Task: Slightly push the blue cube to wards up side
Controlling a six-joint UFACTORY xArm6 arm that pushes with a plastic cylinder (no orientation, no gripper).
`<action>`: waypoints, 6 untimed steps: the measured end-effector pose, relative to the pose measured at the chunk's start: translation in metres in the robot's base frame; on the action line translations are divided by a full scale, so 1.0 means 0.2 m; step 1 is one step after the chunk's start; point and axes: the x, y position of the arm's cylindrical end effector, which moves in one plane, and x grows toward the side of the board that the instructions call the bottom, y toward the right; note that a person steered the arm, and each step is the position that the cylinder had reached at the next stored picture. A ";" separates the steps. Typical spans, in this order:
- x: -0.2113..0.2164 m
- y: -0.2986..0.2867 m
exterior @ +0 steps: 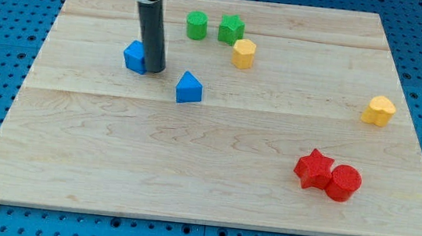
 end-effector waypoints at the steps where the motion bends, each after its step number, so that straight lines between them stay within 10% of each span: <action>1: 0.02 0.06; 6: -0.11 -0.30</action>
